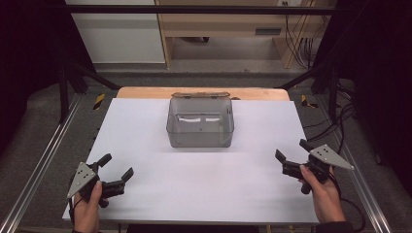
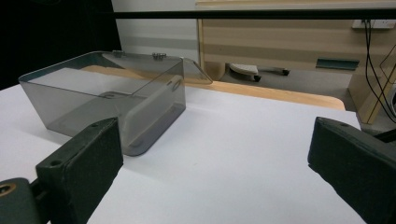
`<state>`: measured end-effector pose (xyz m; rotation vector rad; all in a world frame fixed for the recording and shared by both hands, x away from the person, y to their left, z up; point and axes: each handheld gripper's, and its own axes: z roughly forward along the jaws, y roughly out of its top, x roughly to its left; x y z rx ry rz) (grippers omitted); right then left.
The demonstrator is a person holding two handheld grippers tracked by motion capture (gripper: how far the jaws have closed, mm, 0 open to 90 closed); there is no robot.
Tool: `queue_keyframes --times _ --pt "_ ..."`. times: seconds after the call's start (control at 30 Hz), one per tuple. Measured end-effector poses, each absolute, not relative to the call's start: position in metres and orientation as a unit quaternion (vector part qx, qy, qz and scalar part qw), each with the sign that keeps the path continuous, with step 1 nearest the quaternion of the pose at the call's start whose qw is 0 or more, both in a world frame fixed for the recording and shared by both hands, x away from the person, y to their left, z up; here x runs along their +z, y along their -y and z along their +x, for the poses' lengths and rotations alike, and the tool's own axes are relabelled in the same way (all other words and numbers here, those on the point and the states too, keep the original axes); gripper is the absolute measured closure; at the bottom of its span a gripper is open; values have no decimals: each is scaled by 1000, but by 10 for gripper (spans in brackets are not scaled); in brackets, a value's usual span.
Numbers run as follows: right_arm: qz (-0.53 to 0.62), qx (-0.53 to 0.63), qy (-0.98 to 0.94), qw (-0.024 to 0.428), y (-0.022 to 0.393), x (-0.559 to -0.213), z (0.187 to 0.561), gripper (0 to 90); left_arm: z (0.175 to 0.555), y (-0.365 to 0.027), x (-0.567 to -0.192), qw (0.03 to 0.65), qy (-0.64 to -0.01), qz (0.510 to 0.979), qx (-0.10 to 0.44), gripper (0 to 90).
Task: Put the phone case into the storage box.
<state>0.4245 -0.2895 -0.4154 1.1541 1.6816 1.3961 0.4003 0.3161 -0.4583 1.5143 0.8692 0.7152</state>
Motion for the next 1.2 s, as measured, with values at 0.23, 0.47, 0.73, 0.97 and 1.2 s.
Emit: queue_keyframes --times 0.23,0.47,0.73,0.97,1.2 --pt "443 533 -644 323 290 -422 418 36 400 -316 -458 587 -372 650 307 16" --pt "445 534 -644 319 292 -428 413 35 401 -315 -459 588 -370 652 305 16" --pt "441 533 -652 310 289 -437 408 36 400 -315 -459 588 -370 651 305 16" --pt "440 531 -659 301 284 -443 405 38 400 -313 -459 588 -367 655 302 16" --pt "435 530 -666 293 278 -450 403 39 400 -311 -459 586 -364 658 302 16"
